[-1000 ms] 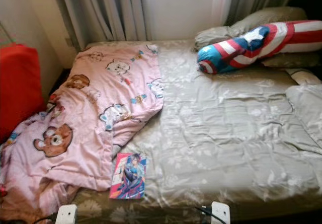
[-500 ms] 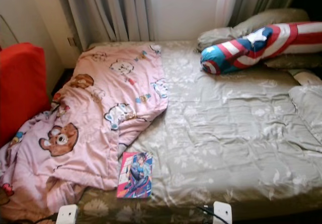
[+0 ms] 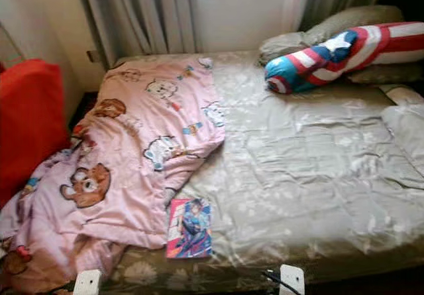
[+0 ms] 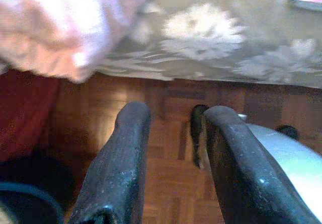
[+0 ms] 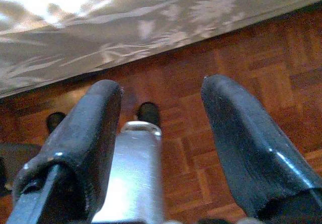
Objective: Clean up the room
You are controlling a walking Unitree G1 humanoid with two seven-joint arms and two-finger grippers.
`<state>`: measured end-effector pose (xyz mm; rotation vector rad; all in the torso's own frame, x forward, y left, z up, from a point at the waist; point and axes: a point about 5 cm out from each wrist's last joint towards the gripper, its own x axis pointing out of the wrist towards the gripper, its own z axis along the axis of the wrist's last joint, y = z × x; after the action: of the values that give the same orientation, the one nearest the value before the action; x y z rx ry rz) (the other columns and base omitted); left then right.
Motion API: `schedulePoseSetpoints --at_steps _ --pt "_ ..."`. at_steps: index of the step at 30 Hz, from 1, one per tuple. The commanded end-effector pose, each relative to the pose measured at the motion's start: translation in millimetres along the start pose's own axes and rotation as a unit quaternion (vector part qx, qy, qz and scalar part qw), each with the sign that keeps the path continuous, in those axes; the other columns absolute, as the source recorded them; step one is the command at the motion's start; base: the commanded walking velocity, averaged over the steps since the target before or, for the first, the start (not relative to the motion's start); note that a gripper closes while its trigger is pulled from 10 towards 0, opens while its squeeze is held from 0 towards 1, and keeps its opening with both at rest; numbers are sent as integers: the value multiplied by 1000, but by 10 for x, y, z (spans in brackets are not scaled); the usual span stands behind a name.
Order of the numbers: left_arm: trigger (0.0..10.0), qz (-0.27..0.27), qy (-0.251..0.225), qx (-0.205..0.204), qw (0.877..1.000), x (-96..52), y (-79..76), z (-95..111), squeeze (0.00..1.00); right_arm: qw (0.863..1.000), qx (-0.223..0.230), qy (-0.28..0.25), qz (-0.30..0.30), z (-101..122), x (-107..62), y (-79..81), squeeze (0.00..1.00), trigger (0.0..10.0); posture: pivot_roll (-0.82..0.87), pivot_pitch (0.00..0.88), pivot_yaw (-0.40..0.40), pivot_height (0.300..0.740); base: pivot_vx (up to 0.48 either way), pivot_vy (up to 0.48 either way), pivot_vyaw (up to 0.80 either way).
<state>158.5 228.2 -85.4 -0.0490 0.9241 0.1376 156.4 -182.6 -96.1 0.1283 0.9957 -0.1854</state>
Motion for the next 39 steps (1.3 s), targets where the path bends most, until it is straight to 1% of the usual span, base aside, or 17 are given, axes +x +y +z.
schedulePoseSetpoints --at_steps 1,20,28,39 --pt "10000 6 7 -2 1000 -14 34 -42 0 1000 -2 3 4 -14 -1 34 0 10000 -1 6 36 740 0 390 0" --pt "10000 6 6 -2 1000 -14 37 -40 0 1000 -4 3 5 -14 0 34 0 10000 1 2 34 740 0 390 0" --pt "10000 6 3 0 1000 -14 37 -36 0 1000 -3 2 5 -10 0 32 0 10000 2 2 33 740 0 0 0" --pt "10000 3 1 14 1000 -12 36 -23 0 1000 -10 2 7 -13 -1 31 0 10000 3 7 32 740 0 -31 0"
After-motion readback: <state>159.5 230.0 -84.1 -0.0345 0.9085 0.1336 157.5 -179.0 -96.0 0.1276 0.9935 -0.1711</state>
